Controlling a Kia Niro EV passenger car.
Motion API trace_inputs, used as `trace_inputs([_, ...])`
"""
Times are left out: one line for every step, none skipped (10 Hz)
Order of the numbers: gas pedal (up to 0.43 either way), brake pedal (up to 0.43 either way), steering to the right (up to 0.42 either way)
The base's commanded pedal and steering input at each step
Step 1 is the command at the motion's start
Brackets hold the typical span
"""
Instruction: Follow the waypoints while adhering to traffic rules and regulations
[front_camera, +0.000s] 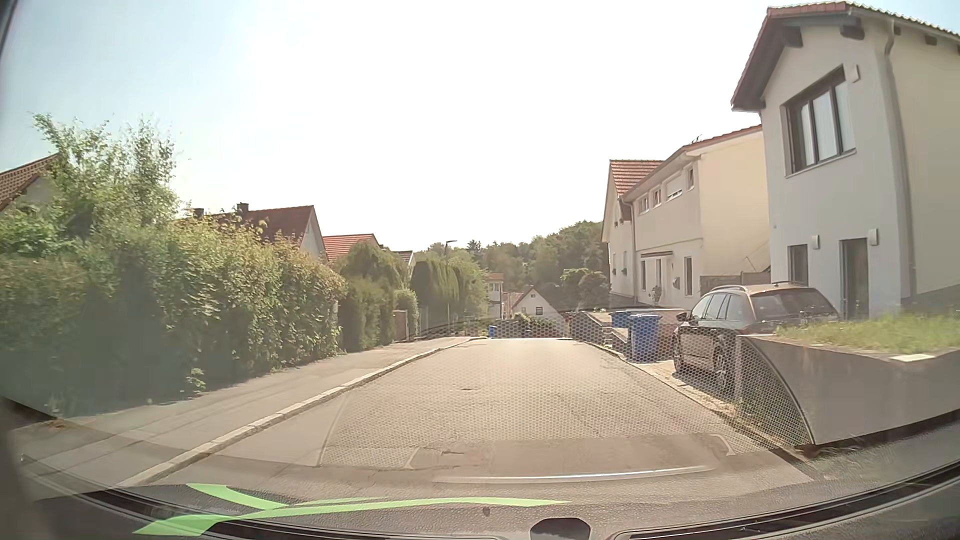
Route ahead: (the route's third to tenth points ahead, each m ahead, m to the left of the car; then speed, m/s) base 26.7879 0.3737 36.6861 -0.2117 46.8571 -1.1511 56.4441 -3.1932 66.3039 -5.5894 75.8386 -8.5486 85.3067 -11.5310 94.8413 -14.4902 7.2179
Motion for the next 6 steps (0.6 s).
trace_inputs([0.039,0.000,0.010])
trace_inputs([0.039,0.000,0.010])
trace_inputs([0.039,0.000,0.010])
trace_inputs([0.039,0.000,0.009])
trace_inputs([0.039,0.000,0.008])
trace_inputs([0.028,0.000,0.008])
